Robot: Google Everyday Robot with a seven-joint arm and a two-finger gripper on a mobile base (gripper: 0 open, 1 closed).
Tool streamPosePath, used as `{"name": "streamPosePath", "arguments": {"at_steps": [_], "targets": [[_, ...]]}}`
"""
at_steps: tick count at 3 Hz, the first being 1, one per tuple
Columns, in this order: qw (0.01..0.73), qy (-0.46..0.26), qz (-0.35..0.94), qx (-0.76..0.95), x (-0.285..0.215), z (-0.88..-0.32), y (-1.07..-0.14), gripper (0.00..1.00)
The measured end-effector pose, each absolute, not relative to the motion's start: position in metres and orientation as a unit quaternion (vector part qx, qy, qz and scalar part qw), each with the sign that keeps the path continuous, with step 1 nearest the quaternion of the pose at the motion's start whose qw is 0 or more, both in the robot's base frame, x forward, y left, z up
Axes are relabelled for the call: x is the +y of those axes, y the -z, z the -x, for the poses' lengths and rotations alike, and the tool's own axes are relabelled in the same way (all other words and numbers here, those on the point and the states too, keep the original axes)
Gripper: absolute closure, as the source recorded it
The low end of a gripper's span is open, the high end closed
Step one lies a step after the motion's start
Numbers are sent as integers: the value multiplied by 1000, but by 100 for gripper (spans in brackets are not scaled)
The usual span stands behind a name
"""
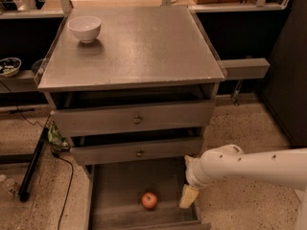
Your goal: Pick apple from bottom drawer and place on counter
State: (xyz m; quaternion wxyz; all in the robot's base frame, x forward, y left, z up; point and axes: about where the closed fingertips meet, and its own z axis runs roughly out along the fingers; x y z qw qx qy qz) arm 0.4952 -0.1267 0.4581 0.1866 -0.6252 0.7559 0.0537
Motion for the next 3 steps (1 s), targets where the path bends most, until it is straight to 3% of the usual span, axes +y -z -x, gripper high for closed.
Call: {"name": "streamPosePath", "arguments": {"at_steps": [3], "targets": [[215, -84, 617, 753, -102, -525, -404, 0]]}}
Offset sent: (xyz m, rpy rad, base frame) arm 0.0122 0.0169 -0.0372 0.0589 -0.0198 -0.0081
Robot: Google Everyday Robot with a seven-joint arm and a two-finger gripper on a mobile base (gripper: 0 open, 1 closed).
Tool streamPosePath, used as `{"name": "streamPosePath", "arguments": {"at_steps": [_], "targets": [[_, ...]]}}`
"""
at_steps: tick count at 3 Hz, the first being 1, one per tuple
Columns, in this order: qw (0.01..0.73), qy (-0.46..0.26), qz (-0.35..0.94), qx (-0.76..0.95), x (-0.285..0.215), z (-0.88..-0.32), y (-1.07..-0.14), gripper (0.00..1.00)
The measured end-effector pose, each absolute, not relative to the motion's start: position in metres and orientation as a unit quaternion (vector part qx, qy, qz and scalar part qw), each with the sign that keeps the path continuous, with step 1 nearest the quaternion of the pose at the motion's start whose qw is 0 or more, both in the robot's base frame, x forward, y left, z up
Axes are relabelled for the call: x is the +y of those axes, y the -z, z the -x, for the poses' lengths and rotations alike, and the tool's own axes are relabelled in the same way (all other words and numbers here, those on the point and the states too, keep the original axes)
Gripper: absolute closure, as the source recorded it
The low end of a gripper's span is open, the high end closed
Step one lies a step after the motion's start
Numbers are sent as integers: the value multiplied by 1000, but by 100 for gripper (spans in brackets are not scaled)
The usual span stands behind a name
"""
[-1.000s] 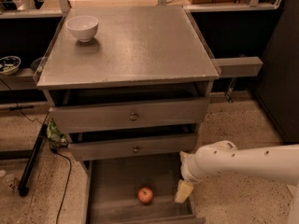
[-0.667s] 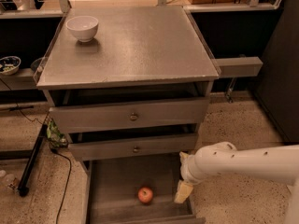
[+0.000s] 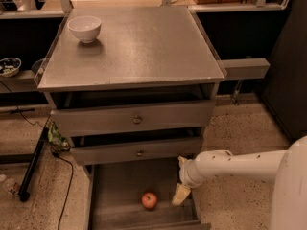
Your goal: Pick apple from bottom drawer and place on counter
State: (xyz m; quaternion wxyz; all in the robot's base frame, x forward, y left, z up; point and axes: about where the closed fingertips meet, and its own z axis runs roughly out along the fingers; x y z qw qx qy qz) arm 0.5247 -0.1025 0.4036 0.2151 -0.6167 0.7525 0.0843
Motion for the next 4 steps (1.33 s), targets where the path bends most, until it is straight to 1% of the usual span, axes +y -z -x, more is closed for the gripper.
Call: {"name": "streamPosePath", "arguments": {"at_steps": [1, 2, 3, 4], "targets": [[215, -84, 617, 753, -102, -525, -404, 0], [227, -99, 616, 748, -94, -525, -389, 0], [244, -135, 622, 732, -65, -539, -353, 0], [244, -135, 622, 732, -65, -539, -353, 0]]}}
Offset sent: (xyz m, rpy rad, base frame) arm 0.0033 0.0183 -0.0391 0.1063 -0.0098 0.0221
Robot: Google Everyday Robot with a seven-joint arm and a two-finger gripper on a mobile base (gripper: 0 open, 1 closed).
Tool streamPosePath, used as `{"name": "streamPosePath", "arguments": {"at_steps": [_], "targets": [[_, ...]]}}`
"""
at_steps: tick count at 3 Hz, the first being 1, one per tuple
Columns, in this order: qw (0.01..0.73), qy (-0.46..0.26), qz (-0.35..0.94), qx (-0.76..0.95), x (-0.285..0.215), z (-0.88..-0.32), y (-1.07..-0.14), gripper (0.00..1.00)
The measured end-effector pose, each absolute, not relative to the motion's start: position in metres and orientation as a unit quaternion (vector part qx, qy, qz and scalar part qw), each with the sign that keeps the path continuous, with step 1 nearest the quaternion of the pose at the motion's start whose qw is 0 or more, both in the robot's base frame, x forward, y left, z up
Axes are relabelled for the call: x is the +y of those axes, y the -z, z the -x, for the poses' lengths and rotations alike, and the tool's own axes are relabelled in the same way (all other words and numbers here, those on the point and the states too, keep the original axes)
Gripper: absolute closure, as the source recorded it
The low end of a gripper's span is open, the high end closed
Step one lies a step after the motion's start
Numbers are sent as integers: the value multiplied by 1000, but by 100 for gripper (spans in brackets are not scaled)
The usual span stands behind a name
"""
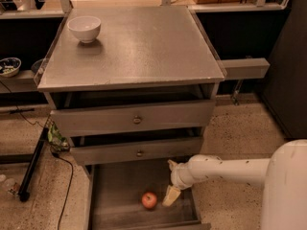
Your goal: Pick apple from bottom drawer and place on counter
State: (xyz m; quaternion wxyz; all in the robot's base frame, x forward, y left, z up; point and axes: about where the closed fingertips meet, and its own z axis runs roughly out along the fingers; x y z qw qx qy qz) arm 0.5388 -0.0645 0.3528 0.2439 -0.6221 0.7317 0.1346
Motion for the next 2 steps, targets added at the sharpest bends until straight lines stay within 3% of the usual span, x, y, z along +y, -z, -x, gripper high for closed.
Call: {"name": "streamPosePath", "arguments": {"at_steps": [2], "targets": [[211, -112, 654, 718, -33, -522, -304, 0]]}}
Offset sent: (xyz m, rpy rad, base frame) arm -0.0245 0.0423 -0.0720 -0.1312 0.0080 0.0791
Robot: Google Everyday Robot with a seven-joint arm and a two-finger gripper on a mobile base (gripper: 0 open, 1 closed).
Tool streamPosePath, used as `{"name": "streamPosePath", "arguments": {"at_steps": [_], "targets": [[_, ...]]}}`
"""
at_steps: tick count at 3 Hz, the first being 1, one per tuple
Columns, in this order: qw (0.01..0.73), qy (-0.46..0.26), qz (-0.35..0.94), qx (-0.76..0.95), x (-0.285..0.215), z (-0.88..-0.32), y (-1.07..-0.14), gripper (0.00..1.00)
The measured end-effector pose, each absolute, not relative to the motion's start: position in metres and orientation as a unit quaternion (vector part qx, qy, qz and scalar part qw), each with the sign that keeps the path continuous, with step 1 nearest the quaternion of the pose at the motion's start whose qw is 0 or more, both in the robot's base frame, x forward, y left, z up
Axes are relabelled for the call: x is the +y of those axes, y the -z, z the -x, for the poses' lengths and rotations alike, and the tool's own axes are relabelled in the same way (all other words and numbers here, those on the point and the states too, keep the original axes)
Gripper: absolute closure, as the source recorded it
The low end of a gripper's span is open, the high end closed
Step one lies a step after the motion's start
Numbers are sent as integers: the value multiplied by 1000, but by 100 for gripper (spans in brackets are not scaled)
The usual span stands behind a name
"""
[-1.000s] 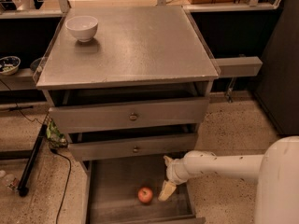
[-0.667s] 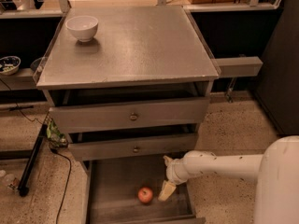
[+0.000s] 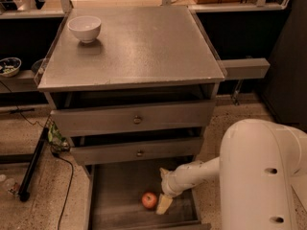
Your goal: Pick apple from bottom drawer and place on counter
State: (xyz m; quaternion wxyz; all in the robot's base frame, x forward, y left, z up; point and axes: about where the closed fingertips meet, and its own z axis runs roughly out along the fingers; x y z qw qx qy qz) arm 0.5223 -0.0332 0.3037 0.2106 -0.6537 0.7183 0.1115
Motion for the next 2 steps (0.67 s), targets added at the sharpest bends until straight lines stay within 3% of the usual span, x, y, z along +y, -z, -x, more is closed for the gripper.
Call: {"name": "streamPosePath", "arguments": {"at_steps": [2], "targets": [[210, -121, 652, 719, -23, -523, -286, 0]]}}
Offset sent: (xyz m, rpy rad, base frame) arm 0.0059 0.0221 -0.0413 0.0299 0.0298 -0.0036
